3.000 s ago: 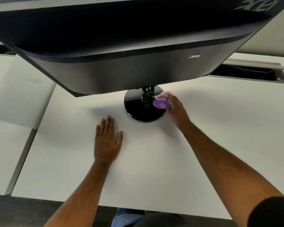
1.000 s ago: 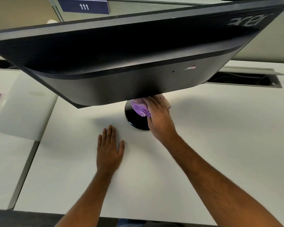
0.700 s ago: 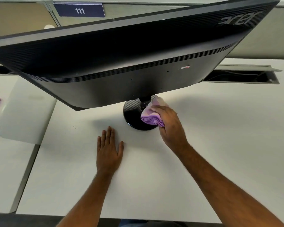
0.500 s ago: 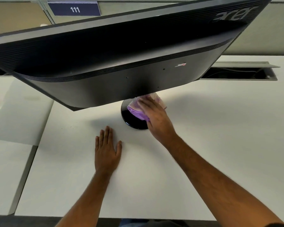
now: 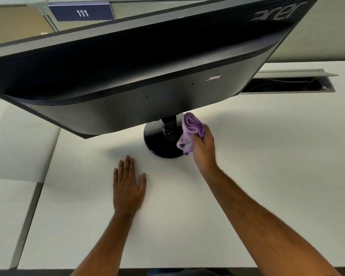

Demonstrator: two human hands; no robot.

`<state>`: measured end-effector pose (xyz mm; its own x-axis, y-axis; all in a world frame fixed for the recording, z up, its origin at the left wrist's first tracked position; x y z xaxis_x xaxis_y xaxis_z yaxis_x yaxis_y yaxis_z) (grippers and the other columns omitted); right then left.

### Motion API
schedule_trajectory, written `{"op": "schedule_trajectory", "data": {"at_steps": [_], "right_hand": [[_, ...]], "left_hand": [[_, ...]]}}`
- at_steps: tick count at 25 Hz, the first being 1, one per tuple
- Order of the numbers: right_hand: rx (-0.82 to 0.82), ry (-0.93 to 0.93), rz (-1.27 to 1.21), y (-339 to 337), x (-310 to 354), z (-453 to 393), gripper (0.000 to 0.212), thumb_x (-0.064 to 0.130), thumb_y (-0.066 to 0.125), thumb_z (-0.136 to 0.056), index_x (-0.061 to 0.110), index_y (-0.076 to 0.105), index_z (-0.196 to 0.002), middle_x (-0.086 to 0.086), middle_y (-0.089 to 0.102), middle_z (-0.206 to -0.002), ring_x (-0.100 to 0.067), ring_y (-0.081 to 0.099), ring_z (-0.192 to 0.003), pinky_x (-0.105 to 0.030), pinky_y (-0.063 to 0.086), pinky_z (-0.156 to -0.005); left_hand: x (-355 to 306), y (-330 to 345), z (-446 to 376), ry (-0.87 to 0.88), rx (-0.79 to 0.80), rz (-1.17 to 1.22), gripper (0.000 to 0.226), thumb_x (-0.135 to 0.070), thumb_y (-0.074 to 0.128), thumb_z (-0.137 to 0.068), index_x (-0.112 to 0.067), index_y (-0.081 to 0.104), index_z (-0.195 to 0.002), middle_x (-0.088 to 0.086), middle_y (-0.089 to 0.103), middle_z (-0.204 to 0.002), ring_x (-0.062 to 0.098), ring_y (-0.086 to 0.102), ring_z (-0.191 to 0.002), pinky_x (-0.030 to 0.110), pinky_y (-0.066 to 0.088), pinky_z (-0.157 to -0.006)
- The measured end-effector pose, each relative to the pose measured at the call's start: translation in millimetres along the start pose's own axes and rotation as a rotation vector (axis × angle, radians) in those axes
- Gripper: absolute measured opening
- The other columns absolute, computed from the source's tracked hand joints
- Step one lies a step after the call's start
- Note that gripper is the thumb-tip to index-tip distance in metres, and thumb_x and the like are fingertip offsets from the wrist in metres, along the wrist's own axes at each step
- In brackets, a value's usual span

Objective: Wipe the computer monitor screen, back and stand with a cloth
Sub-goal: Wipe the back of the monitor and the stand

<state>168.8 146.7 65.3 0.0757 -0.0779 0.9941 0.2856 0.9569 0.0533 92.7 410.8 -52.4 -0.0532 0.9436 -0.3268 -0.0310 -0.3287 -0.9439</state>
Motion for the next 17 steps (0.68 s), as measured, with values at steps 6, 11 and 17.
{"op": "schedule_trajectory", "data": {"at_steps": [6,11,17], "right_hand": [[0.192,-0.001,0.069,42.3,-3.7,-3.3,0.021,0.004,0.046,-0.105,0.010,0.058,-0.122,-0.007,0.053,-0.086,-0.017,0.058,-0.071,-0.029,0.048,-0.063],[0.219,0.097,0.257,26.6,3.1,-9.0,0.014,0.003,0.044,-0.106,0.008,0.057,-0.106,-0.029,0.058,-0.087,-0.002,0.055,-0.056,-0.012,0.047,-0.055],[0.247,0.097,0.262,32.0,-6.8,-16.8,0.011,0.005,0.046,-0.106,0.010,0.056,-0.108,-0.010,0.053,-0.076,-0.010,0.054,-0.056,-0.019,0.048,-0.055]], "left_hand": [[-0.1,0.0,-0.5,-0.005,-0.001,-0.017,0.076,-0.054,0.029,-0.104,-0.015,0.016,-0.167,-0.002,0.009,-0.176,0.017,0.001,-0.163,0.041,0.006,-0.132],[-0.1,-0.4,0.4,-0.008,-0.001,-0.019,0.075,-0.054,0.029,-0.104,-0.016,0.014,-0.168,-0.003,0.008,-0.176,0.016,0.000,-0.162,0.041,0.007,-0.132],[-1.4,-0.3,0.2,-0.006,0.001,-0.017,0.076,-0.054,0.029,-0.104,-0.016,0.013,-0.168,-0.003,0.008,-0.176,0.015,-0.001,-0.162,0.041,0.006,-0.132]]}}
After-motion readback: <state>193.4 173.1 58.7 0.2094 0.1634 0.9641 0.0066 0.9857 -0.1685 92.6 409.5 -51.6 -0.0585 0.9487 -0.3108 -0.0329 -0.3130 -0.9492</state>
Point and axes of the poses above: each hand's wrist, its own z-axis away from the middle knuckle, its own y-axis out of the palm, x = y × z, the point moved 2 cm from there along -z, towards the middle knuckle
